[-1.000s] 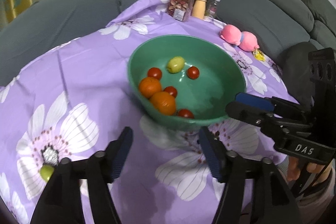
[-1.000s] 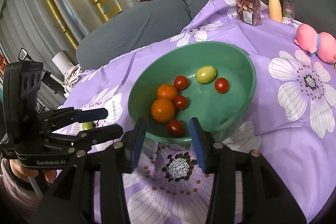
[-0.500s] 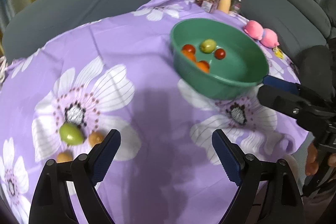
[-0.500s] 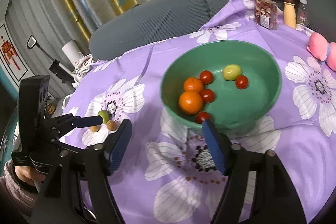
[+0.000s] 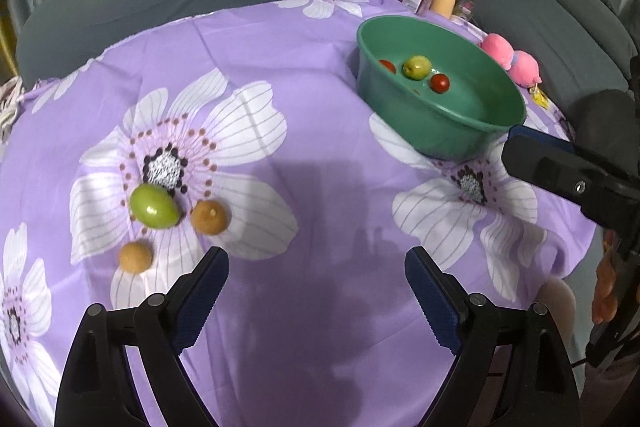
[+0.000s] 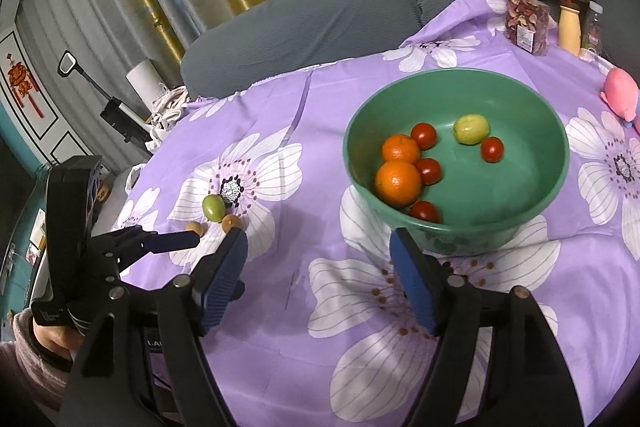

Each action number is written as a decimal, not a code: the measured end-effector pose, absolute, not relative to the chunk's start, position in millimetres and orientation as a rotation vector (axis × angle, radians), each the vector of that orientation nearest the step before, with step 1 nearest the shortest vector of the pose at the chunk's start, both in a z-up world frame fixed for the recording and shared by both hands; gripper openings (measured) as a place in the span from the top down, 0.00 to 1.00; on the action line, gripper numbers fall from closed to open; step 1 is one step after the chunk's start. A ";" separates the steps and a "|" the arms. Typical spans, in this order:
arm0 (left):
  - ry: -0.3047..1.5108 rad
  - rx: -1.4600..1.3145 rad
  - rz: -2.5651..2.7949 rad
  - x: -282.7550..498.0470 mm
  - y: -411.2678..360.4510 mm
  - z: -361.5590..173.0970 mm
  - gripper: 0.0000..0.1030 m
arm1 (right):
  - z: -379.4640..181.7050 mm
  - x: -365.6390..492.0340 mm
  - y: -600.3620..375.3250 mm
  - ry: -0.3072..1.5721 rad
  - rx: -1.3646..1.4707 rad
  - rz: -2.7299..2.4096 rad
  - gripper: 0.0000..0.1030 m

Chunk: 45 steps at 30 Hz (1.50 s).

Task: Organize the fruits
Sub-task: 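Withdraw both open grippers from the bowl toward the remaining fruits, then move both open grippers over the two small yellow fruits on the cloth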

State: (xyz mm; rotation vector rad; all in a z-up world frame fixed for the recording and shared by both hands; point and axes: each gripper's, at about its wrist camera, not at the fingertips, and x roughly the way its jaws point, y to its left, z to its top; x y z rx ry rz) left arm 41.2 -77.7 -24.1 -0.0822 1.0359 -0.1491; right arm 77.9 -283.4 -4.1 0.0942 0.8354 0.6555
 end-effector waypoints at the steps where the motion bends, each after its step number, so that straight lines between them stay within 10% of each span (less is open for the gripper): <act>1: 1.039 -0.087 -0.147 40.5 -75.5 -25.0 0.13 | -4.0 77.0 -281.1 0.836 0.090 0.656 0.28; 45: 0.910 -0.312 -0.116 -11.2 24.8 -29.8 0.13 | -26.3 63.6 -189.3 0.956 -0.077 0.758 0.27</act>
